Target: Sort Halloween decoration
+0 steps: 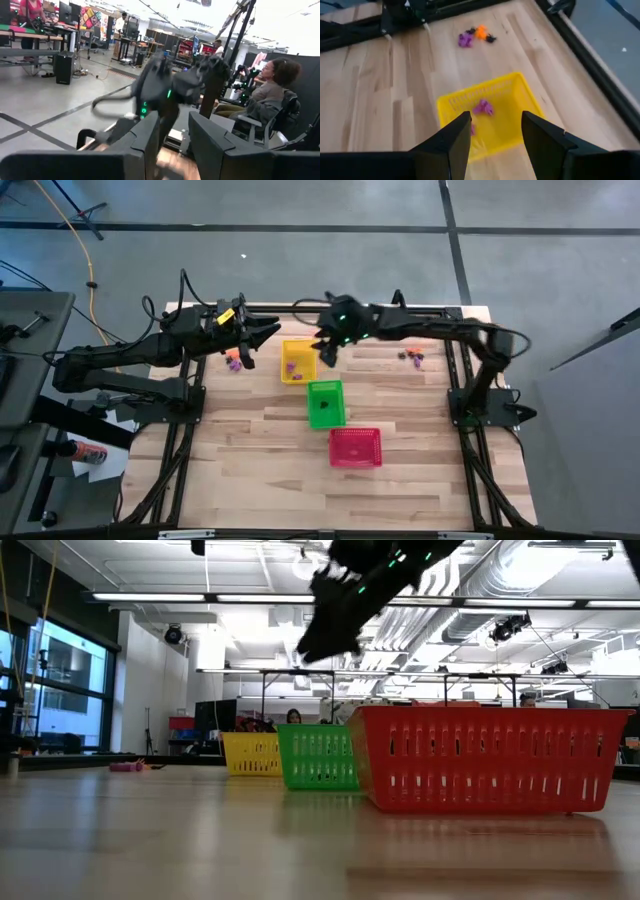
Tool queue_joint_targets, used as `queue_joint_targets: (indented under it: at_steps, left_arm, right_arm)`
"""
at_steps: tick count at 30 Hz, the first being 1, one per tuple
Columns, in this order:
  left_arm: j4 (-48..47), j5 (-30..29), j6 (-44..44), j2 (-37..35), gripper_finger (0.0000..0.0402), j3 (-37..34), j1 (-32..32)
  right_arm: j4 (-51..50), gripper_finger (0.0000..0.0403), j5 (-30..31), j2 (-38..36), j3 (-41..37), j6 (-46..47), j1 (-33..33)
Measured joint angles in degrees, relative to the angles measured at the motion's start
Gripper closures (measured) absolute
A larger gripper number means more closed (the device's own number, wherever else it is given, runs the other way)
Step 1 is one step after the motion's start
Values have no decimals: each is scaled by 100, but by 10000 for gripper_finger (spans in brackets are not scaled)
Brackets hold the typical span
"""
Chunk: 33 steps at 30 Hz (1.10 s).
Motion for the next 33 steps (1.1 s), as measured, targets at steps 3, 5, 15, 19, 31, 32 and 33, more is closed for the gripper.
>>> queue_joint_targets:
  at_steps: [3, 5, 15, 19, 31, 32, 33]
  left_arm:
    - [-13, 0, 210, 0, 305, 0, 0]
    - [-33, 0, 258, 0, 305, 0, 0]
    - [-226, 0, 294, 2, 305, 0, 0]
    - [-433, 2, 411, 2, 305, 0, 0]
    - [-579, 621, 755, 2, 305, 0, 0]
    - [-626, 623, 780, 2, 305, 0, 0]
    - [-693, 623, 784, 2, 305, 0, 0]
  right_arm:
    - [-722, 234, -19, -520, 0, -117, -69]
    - [-1127, 234, -30, -866, 0, -126, -90]
    - [-2079, 234, -250, -2285, -4, -433, 236]
    - [-2168, 234, -250, -2667, -4, -469, 415]
    - [-1636, 234, -250, -3311, -767, -205, 785]
    - [-1440, 234, -250, -3430, -1072, -60, 794]
    - [-1204, 234, -250, -3573, -1431, 104, 808]
